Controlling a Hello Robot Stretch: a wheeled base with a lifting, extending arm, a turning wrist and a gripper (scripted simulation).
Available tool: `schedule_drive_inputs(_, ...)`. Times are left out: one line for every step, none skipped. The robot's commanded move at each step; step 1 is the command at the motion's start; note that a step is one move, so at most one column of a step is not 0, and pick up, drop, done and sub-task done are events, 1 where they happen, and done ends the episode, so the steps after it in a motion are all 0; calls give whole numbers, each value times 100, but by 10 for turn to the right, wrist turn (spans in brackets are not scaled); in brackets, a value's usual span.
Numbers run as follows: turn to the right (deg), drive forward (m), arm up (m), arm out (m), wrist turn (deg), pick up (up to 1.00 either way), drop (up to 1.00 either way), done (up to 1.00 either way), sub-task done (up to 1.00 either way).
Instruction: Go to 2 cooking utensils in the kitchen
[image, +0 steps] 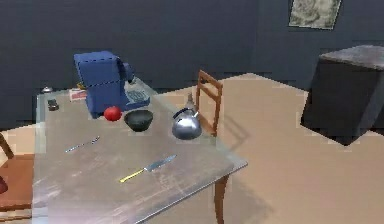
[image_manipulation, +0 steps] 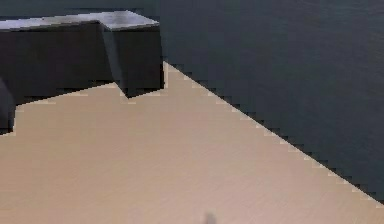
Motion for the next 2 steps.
schedule_drive_inputs(60, 0, 0, 0, 0, 0, 0, 0, 0)
schedule_drive_inputs(0, 25, 0, 0, 0, 0, 0, 0, 0)
